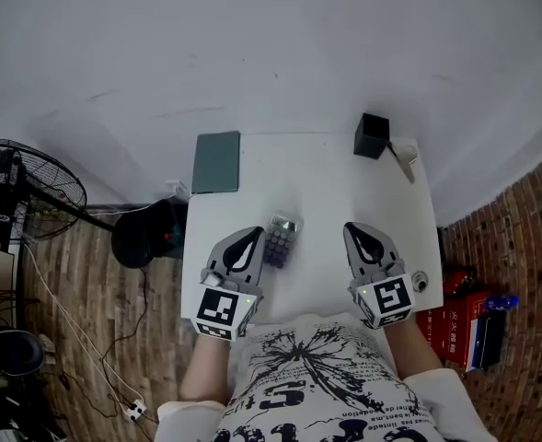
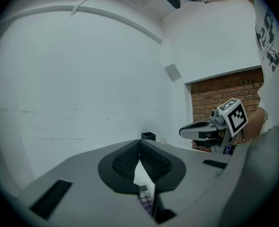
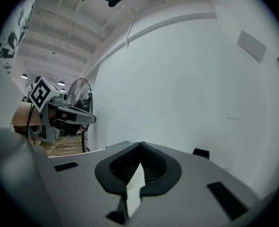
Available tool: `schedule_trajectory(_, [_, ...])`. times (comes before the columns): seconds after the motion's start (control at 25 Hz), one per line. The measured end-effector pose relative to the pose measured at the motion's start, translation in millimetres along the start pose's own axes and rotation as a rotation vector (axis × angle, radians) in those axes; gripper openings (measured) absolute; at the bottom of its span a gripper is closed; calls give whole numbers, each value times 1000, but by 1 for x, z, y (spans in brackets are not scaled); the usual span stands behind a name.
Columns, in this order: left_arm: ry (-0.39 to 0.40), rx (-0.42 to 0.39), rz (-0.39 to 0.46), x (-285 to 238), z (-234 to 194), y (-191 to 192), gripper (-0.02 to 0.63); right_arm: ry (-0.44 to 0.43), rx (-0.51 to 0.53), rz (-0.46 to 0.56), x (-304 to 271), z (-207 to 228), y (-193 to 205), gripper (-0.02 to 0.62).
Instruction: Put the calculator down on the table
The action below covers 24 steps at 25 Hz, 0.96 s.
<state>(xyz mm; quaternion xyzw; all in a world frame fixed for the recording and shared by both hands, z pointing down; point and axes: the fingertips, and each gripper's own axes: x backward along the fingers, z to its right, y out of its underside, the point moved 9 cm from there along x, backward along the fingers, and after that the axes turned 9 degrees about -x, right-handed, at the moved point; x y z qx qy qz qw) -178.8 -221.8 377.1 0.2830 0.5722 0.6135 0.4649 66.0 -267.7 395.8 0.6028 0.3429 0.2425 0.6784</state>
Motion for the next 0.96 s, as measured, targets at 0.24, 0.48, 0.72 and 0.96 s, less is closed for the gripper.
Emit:
schedule_trajectory(0.24, [-5, -8, -6, -2, -7, 4, 14, 14, 19, -23, -3, 1, 2, 12])
schedule_trajectory(0.48, [-8, 1, -7, -6, -13, 6, 14, 9, 33, -38, -8, -2, 5, 12])
schedule_trajectory(0.72, [4, 0, 1, -11, -9, 4, 14, 5, 59, -37, -10, 0, 3, 12])
schedule_trajectory(0.96, [8, -6, 3, -9, -10, 4, 14, 18, 41, -24, -14, 1, 1, 14])
